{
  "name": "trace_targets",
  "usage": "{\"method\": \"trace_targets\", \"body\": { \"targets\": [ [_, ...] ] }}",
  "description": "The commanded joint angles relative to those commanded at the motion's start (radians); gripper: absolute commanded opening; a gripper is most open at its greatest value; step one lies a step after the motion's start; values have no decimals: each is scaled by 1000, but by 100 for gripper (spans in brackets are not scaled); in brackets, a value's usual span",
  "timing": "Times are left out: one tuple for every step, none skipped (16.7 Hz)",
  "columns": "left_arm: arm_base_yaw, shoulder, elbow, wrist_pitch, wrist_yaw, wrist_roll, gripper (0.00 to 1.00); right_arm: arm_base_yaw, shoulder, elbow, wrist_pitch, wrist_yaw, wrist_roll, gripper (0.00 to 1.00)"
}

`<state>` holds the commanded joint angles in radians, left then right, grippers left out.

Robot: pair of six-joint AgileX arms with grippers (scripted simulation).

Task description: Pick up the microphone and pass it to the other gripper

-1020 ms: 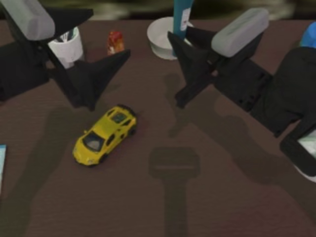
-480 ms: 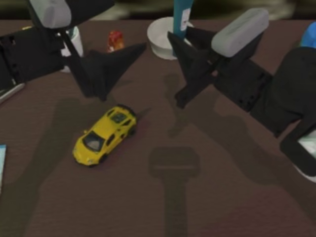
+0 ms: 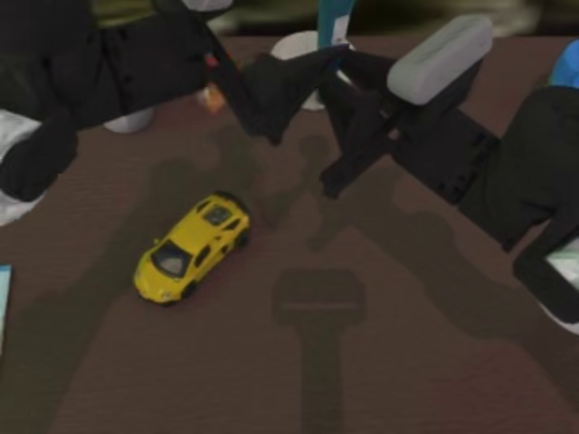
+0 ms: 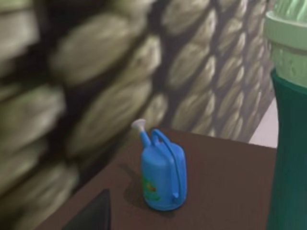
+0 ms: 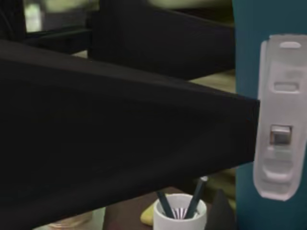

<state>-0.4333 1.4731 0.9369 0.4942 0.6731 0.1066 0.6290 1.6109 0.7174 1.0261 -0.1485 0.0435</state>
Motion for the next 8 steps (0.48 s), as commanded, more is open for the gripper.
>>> {"method": "trace_targets", "body": {
  "targets": [
    [-24,34,27,8,-23,-1,100,0,0,0,0,0,0,0],
    [-44,64,51,15,-44,-2,100,0,0,0,0,0,0,0],
    [-61,87,70,20,-59,-3,100,0,0,0,0,0,0,0],
    [-71,102,82,24,-70,-4,100,0,0,0,0,0,0,0],
    [-75,107,86,25,-73,-4,100,0,0,0,0,0,0,0],
    [-75,107,86,25,-73,-4,100,0,0,0,0,0,0,0],
    [-75,107,86,25,-73,-4,100,0,0,0,0,0,0,0],
    [-75,107,86,25,-73,-4,100,0,0,0,0,0,0,0]
  ]
}}
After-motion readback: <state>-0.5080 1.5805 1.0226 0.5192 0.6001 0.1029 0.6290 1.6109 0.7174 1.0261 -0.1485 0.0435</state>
